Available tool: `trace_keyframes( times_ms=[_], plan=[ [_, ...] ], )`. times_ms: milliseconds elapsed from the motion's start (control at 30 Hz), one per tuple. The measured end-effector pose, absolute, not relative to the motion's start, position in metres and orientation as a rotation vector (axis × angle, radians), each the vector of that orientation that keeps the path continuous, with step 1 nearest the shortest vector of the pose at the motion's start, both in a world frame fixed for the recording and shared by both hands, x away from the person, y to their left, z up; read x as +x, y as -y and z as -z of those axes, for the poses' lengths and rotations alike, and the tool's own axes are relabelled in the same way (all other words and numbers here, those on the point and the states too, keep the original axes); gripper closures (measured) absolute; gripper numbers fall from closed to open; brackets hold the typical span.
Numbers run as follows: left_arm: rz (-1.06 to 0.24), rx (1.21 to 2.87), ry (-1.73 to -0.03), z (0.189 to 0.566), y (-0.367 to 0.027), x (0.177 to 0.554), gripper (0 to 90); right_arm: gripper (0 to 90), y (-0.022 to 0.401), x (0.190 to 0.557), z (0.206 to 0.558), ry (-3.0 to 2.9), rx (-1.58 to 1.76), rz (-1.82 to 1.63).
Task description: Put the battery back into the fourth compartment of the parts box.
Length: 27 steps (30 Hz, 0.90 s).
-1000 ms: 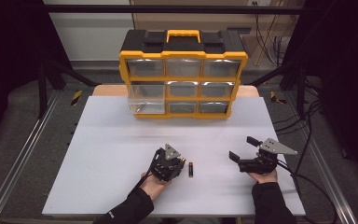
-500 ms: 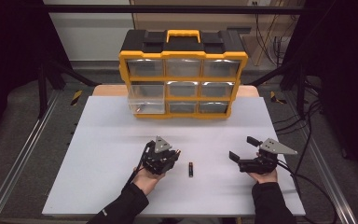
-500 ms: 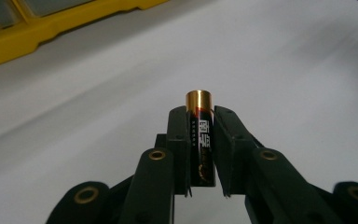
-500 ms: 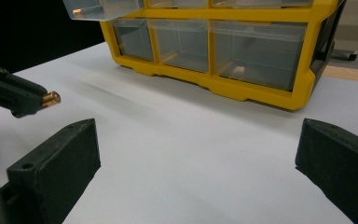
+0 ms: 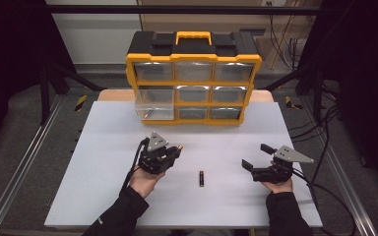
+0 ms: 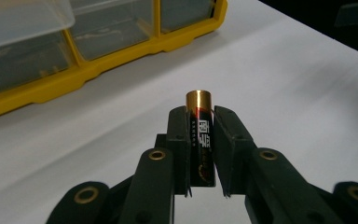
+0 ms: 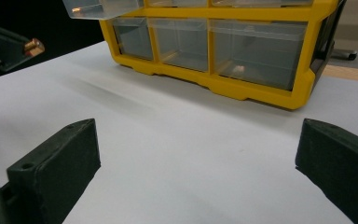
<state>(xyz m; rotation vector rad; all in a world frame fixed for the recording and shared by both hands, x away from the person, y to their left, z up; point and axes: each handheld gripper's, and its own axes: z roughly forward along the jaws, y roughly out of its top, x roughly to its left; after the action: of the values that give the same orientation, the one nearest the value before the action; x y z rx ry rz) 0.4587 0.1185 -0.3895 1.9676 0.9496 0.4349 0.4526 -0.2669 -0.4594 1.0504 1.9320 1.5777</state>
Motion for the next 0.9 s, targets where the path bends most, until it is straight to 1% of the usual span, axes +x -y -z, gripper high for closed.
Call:
trace_keyframes(
  times_ms=[300,567,900],
  plan=[
    [-0.482,1.910,-0.945,0.364,-0.136,0.465,76.1,0.2,0.267,0.453,0.460,-1.935,1.050,-1.567],
    [-0.538,1.879,-0.928,0.337,-0.146,0.477,76.2,0.3,0.267,0.453,0.460,-1.936,1.048,-1.567],
    [-0.576,1.837,-0.917,0.305,-0.154,0.496,76.1,0.3,0.267,0.453,0.460,-1.937,1.046,-1.565]
  ],
)
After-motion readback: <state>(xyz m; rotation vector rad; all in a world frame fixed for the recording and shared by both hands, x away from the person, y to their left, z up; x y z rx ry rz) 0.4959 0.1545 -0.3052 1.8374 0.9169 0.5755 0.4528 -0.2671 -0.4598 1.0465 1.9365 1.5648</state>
